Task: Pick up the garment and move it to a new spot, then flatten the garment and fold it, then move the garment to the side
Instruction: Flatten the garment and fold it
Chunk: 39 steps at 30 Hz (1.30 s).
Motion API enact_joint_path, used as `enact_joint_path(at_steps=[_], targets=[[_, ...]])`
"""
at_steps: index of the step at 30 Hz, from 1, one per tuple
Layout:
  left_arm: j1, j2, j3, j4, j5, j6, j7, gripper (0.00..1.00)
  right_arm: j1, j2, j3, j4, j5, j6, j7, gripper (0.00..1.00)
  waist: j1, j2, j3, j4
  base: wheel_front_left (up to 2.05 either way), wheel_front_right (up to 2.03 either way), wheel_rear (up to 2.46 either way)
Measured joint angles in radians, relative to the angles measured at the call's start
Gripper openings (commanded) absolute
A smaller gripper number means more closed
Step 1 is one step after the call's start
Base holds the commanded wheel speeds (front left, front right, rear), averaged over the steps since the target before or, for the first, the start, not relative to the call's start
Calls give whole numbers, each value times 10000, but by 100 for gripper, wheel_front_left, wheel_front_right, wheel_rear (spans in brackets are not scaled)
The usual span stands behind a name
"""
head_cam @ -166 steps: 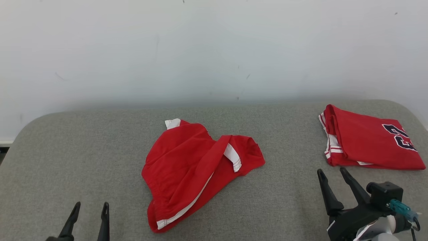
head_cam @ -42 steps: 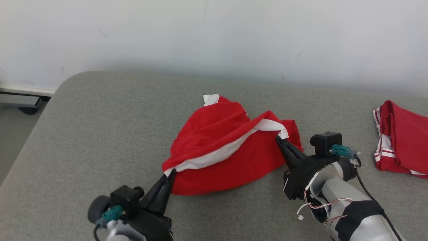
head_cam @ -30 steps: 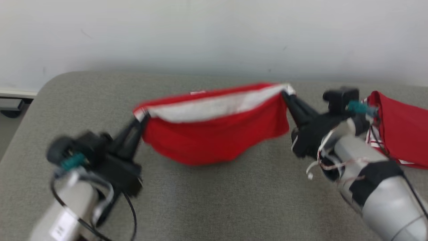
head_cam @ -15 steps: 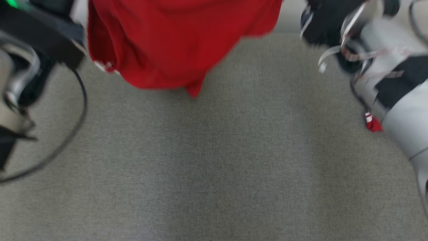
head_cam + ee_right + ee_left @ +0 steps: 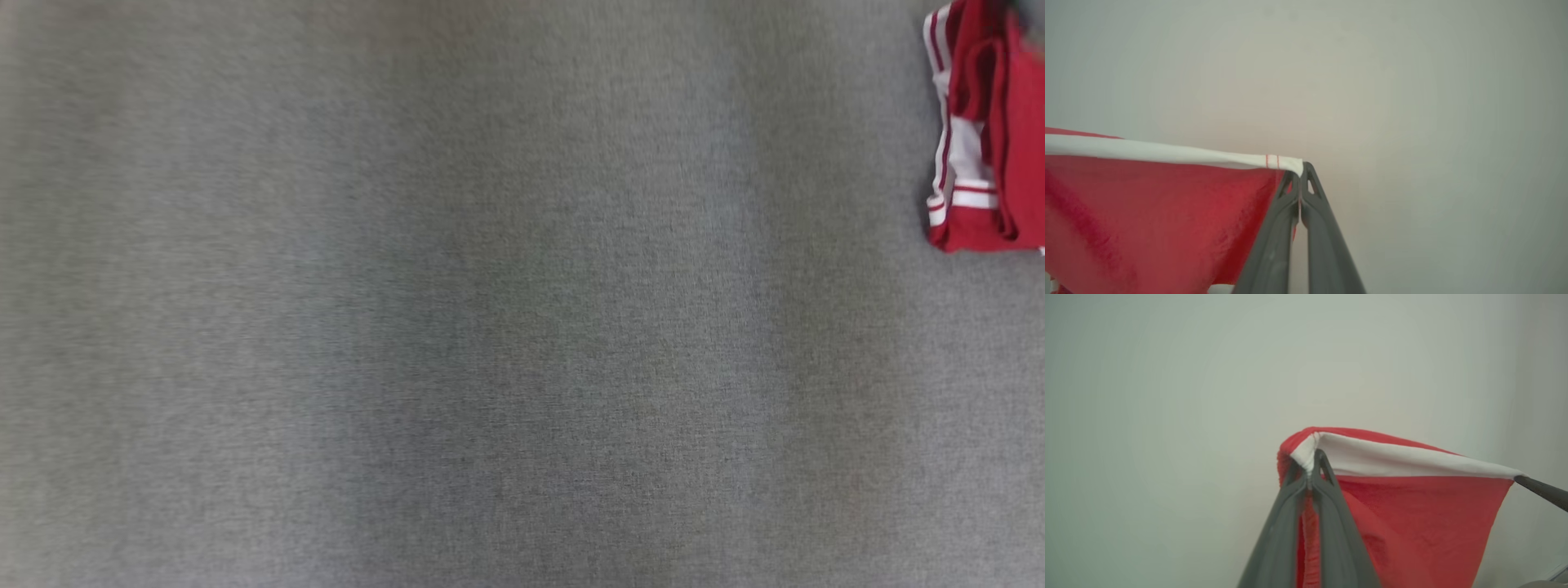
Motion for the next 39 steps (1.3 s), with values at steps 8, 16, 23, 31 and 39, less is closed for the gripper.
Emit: enact_joint_path(at_steps=[8, 16, 23, 31, 39], targets=[[-530, -485, 123, 167, -416, 0, -663, 0, -549, -449, -318, -654, -1020, 0, -382, 0, -2, 0, 915, -115, 0, 0, 0], [820, -318, -1346, -282, -1363, 2, -711, 0, 792, -585, -481, -1670, -1751, 0, -382, 0, 0, 0, 1752, 7, 0, 0, 0], [1647, 173, -2278, -1532, -2247, 2, -744, 0, 1952, -997, -140, -2913, -1478, 0, -384, 0, -3, -1, 1574, 288, 0, 0, 0], [4178, 673, -1793, -3601, -2686, 2, -748, 0, 4377, -2224, 79, -5033, -602, 0, -384, 0, -5, -3, 641, 413, 0, 0, 0], [7572, 637, -1191, -4740, -1789, 4, -748, 0, 7211, -3405, 669, -6585, 334, -2, -382, 0, -7, -4, -668, 557, 0, 0, 0]])
